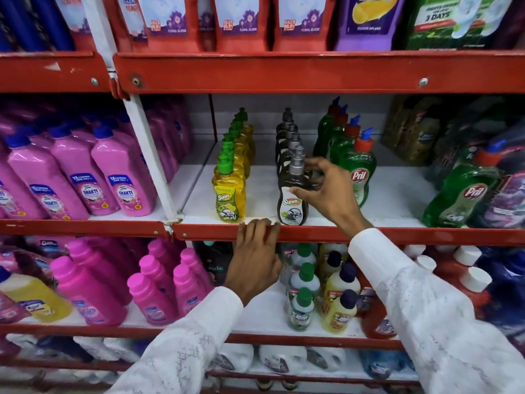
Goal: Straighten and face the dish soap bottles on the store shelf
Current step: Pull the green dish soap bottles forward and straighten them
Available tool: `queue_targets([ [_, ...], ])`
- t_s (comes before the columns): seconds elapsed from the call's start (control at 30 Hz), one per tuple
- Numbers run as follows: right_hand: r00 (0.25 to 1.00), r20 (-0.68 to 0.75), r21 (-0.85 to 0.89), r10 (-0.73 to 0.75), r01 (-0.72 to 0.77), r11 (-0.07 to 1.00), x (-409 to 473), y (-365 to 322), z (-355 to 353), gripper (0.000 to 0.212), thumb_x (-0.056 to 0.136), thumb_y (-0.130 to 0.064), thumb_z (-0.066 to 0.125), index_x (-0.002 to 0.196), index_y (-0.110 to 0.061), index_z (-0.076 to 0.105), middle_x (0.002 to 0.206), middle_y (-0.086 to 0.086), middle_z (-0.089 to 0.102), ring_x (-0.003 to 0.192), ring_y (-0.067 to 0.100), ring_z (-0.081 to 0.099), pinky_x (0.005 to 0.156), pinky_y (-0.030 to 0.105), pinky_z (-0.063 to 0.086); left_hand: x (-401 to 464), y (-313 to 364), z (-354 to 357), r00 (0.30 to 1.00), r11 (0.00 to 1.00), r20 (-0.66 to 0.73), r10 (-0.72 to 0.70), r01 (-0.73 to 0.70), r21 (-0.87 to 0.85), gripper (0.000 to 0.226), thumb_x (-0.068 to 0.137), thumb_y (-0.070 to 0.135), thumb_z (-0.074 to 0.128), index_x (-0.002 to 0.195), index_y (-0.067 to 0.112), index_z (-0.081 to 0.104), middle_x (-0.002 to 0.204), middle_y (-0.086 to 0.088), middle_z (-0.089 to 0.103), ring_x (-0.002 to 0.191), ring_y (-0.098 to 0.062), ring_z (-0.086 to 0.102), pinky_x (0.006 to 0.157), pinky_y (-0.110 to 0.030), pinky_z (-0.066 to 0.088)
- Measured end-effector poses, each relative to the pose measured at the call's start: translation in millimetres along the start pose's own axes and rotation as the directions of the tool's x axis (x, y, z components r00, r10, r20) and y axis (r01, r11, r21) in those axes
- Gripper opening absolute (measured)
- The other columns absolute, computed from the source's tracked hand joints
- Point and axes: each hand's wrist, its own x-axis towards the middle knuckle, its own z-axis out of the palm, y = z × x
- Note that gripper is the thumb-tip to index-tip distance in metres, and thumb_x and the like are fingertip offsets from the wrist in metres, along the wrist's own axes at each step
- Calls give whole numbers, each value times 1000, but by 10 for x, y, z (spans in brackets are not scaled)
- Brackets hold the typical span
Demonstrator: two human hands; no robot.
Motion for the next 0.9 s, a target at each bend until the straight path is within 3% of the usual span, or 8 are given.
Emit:
queue_targets([
  [0.07, 997, -74, -26, -34, 32, 999, -154, 59, -50, 67, 72, -33, 86, 131, -24, 56, 130, 1, 64, 97, 9, 65, 81, 20, 56, 55, 108, 22, 1000, 1000, 5, 22, -22, 4, 61, 79, 36, 53, 136, 19, 41, 128, -9, 50, 121, -31, 46, 112, -55, 37],
  [0.17, 933, -342, -66, -107, 89, 994, -544, 257, -122, 45, 82, -32, 73, 124, -27, 57, 121, -2, 62, 103, 11, 59, 87, 25, 52, 116, 268, 71, 998, 998, 18, 66, -66, 20, 63, 78, 36, 51, 138, 20, 41, 130, -9, 49, 121, -31, 46, 110, -55, 38],
  [0.3, 713, -702, -55, 11, -70, 996, -888, 718, -290, 42, 81, -17, 69, 120, -14, 54, 121, 6, 57, 113, 26, 52, 97, 43, 45, 162, 420, 140, 995, 994, 22, 100, -101, 43, 64, 77, 38, 50, 137, 19, 44, 130, -10, 50, 120, -33, 47, 107, -59, 38],
  [0.37, 615, -774, 15, 151, -220, 975, -858, 925, -455, 57, 79, -23, 71, 129, -10, 46, 132, 12, 50, 122, 29, 45, 107, 39, 36, 171, 439, 164, 995, 994, 15, 94, -95, 53, 63, 77, 38, 51, 136, 18, 45, 129, -10, 51, 120, -34, 48, 106, -60, 39],
  [0.43, 545, -802, 63, 245, -331, 942, -774, 1109, -646, 73, 77, -29, 73, 138, -5, 39, 143, 18, 43, 132, 32, 38, 112, 32, 26, 173, 435, 182, 996, 995, 6, 86, -87, 51, 61, 77, 37, 53, 135, 19, 46, 129, -9, 51, 120, -33, 48, 106, -59, 39],
  [0.5, 508, -788, 117, 348, -432, 895, -683, 1273, -814, 88, 77, -33, 75, 146, -1, 29, 152, 23, 32, 140, 38, 30, 117, 36, 21, 172, 424, 188, 997, 995, -1, 83, -83, 50, 60, 78, 37, 55, 135, 20, 46, 129, -8, 51, 119, -32, 47, 106, -57, 40],
  [0.63, 509, -734, 136, 450, -539, 832, -565, 1517, -999, 96, 82, -35, 74, 151, 3, 19, 157, 24, 28, 142, 43, 28, 116, 43, 23, 167, 397, 195, 996, 995, -13, 92, -91, 46, 61, 78, 36, 59, 135, 20, 46, 129, -7, 52, 118, -31, 47, 104, -56, 42],
  [0.9, 545, -724, 57, 423, -564, 824, -433, 1570, -1140, 86, 66, -48, 77, 132, -1, 47, 137, 22, 43, 129, 40, 38, 111, 44, 33, 151, 395, 153, 997, 996, 7, 78, -78, 51, 63, 79, 36, 61, 138, 20, 45, 131, -6, 51, 121, -29, 46, 106, -56, 43],
])
